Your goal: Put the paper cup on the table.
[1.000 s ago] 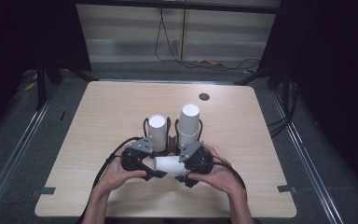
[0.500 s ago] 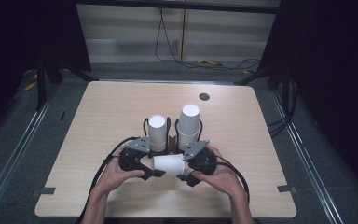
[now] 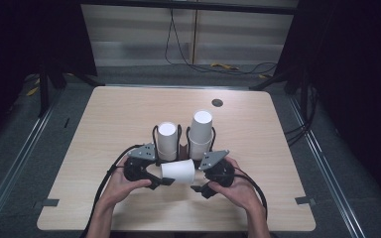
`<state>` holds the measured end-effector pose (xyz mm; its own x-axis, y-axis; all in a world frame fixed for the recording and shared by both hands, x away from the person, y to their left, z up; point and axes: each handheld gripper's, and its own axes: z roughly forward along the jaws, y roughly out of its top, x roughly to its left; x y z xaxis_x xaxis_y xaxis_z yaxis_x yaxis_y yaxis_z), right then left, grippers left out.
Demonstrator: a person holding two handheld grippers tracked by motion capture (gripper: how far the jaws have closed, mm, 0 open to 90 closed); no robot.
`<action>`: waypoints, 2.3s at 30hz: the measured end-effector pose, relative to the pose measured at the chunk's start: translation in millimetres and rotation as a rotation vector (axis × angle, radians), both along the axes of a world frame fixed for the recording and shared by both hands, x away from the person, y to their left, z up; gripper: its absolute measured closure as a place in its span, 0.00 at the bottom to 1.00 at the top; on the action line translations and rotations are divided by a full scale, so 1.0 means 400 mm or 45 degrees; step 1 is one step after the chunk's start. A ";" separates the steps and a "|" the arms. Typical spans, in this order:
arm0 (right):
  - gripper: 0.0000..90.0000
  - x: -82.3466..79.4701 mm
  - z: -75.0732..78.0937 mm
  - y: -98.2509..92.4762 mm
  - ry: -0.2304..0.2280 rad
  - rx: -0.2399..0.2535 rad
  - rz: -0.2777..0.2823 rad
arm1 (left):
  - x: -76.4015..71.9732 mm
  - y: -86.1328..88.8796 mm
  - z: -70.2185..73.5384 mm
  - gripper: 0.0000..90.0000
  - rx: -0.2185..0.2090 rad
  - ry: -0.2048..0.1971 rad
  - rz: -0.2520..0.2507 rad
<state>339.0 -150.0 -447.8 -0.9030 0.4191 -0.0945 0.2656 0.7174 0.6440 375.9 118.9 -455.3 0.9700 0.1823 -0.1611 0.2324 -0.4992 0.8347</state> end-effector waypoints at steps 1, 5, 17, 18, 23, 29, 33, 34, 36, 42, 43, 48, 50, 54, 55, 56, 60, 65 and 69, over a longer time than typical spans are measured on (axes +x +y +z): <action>0.18 0.001 -0.002 -0.001 0.004 0.005 0.003 | 0.000 0.002 0.000 0.37 -0.010 0.007 0.006; 0.18 -0.006 -0.011 -0.008 -0.020 0.048 -0.028 | 0.000 0.006 0.002 0.37 -0.044 0.009 0.011; 0.18 -0.032 -0.049 -0.043 -0.038 0.210 -0.079 | -0.006 0.009 -0.005 0.37 -0.090 -0.004 0.006; 0.18 -0.034 -0.052 -0.045 -0.036 0.227 -0.084 | -0.006 0.010 -0.005 0.37 -0.095 -0.009 0.008; 0.18 -0.041 -0.050 -0.048 -0.062 0.318 -0.078 | -0.009 0.017 -0.007 0.37 -0.126 -0.008 0.003; 0.16 -0.048 -0.064 -0.053 -0.084 0.421 -0.094 | -0.012 0.024 -0.013 0.37 -0.148 -0.009 0.004; 0.16 -0.048 -0.068 -0.048 -0.095 0.464 -0.087 | -0.015 0.024 -0.018 0.37 -0.154 -0.015 0.000; 0.16 -0.049 -0.068 -0.047 -0.102 0.479 -0.089 | -0.015 0.025 -0.019 0.37 -0.161 -0.013 0.002; 0.16 -0.050 -0.067 -0.048 -0.106 0.500 -0.092 | -0.015 0.025 -0.021 0.37 -0.169 -0.012 0.000; 0.16 -0.053 -0.068 -0.047 -0.121 0.519 -0.100 | -0.018 0.023 -0.022 0.37 -0.183 -0.017 -0.004; 0.16 -0.052 -0.069 -0.047 -0.121 0.526 -0.100 | -0.018 0.022 -0.022 0.37 -0.185 -0.024 -0.005; 0.16 -0.048 -0.067 -0.052 -0.111 0.572 -0.089 | -0.021 0.023 -0.022 0.37 -0.186 -0.023 -0.015; 0.16 -0.049 -0.063 -0.055 -0.115 0.606 -0.083 | -0.021 0.022 -0.022 0.37 -0.189 -0.021 -0.017; 0.16 -0.048 -0.063 -0.055 -0.116 0.645 -0.068 | -0.022 0.021 -0.021 0.37 -0.191 -0.029 -0.026; 0.16 -0.049 -0.063 -0.055 -0.114 0.652 -0.067 | -0.023 0.020 -0.021 0.37 -0.199 -0.025 -0.032; 0.16 -0.049 -0.064 -0.054 -0.117 0.663 -0.064 | -0.024 0.019 -0.021 0.37 -0.203 -0.025 -0.033; 0.16 -0.050 -0.069 -0.057 -0.113 0.720 -0.058 | -0.026 0.018 -0.019 0.37 -0.205 -0.029 -0.049; 0.15 -0.048 -0.075 -0.059 -0.098 0.747 -0.046 | -0.028 0.007 -0.016 0.37 -0.202 -0.030 -0.072; 0.15 -0.045 -0.070 -0.058 -0.087 0.783 -0.021 | -0.031 -0.001 -0.013 0.37 -0.221 -0.021 -0.095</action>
